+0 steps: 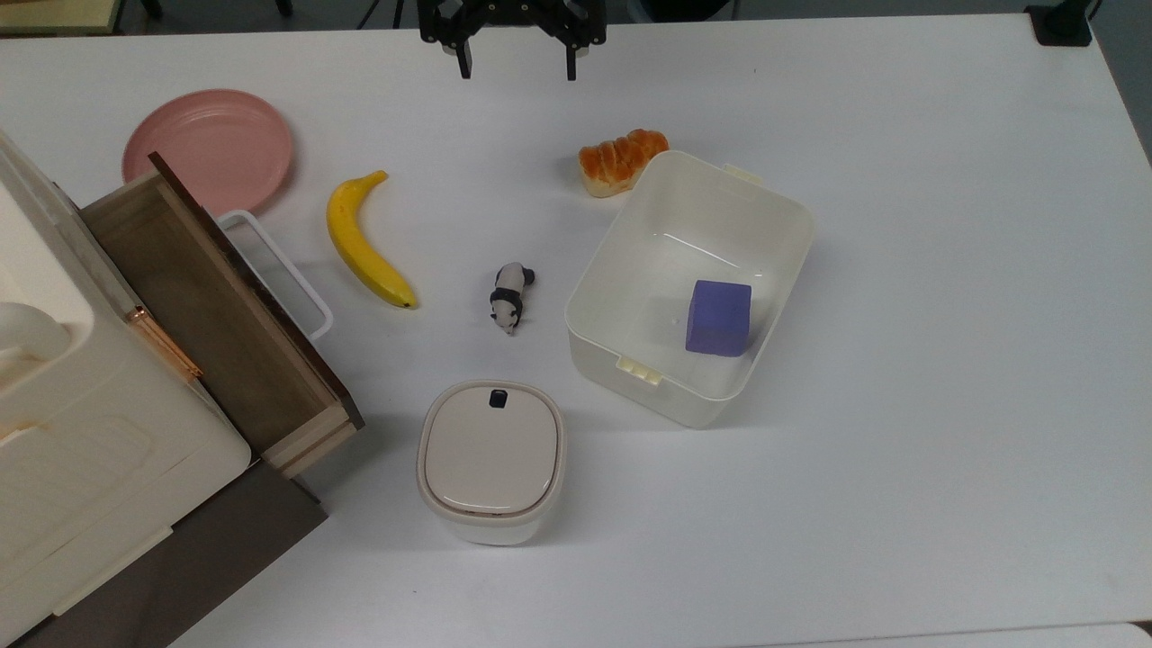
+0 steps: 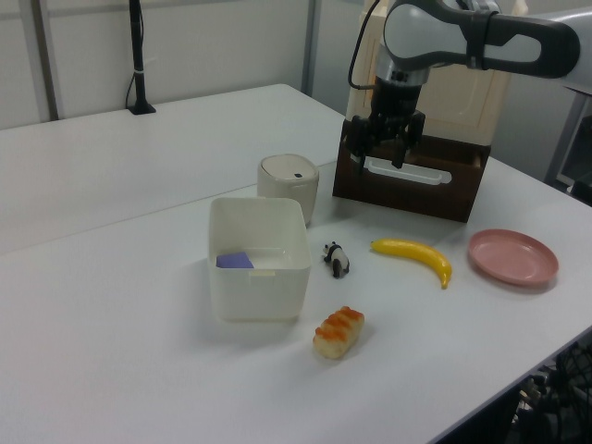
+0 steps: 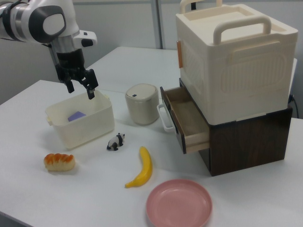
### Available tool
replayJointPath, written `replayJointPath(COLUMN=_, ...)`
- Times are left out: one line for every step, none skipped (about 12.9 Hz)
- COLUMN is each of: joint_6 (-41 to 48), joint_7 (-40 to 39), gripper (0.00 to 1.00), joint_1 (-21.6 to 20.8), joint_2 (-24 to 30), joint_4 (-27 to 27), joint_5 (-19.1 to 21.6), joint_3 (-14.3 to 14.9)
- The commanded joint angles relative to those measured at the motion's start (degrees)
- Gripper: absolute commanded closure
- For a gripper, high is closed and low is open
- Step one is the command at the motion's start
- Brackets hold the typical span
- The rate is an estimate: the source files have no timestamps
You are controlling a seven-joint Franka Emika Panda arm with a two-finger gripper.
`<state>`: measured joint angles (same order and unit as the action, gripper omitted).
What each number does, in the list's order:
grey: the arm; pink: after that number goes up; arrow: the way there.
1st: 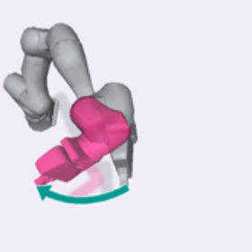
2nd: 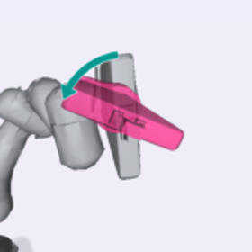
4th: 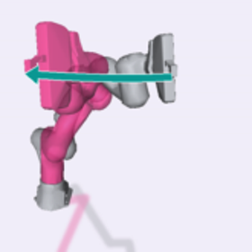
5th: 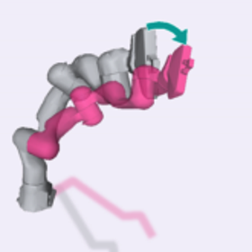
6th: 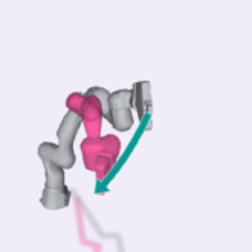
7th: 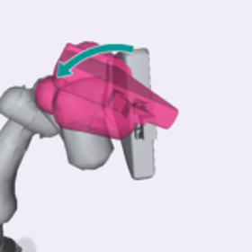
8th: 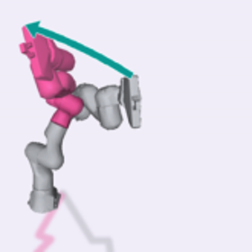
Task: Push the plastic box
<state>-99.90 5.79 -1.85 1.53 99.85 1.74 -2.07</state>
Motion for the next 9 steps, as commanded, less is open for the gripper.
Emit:
replayJointPath(joint_6=1.89, joint_7=-2.53, gripper=0.00, joint_1=-1.05, joint_2=1.28, joint_4=0.26, joint_5=1.24, joint_3=0.75)
replayJointPath(joint_6=1.90, joint_7=-2.63, gripper=0.00, joint_1=-1.05, joint_2=1.28, joint_4=0.25, joint_5=1.25, joint_3=0.75)
replayJointPath(joint_6=1.90, joint_7=-2.54, gripper=0.00, joint_1=-1.05, joint_2=1.28, joint_4=0.25, joint_5=1.25, joint_3=0.75)
replayJointPath(joint_6=1.99, joint_7=-2.54, gripper=0.00, joint_1=-1.05, joint_2=1.28, joint_4=0.25, joint_5=1.25, joint_3=0.75)
replayJointPath(joint_6=1.99, joint_7=-2.54, gripper=0.00, joint_1=-1.05, joint_2=1.28, joint_4=0.17, joint_5=1.25, joint_3=0.75)
replayJointPath(joint_6=1.90, joint_7=-2.54, gripper=0.00, joint_1=-1.05, joint_2=1.28, joint_4=0.17, joint_5=1.25, joint_3=0.75)
replayJointPath(joint_6=1.73, joint_7=-2.63, gripper=0.00, joint_1=-1.05, joint_2=1.28, joint_4=0.17, joint_5=1.42, joint_3=0.75)
replayJointPath(joint_6=1.64, joint_7=-2.54, gripper=0.00, joint_1=-1.05, joint_2=1.28, joint_4=0.17, joint_5=2.12, joint_3=0.75)
replayJointPath(joint_6=1.72, joint_7=-3.06, gripper=0.00, joint_1=-1.05, joint_2=1.28, joint_4=0.17, joint_5=3.08, joint_3=0.75)
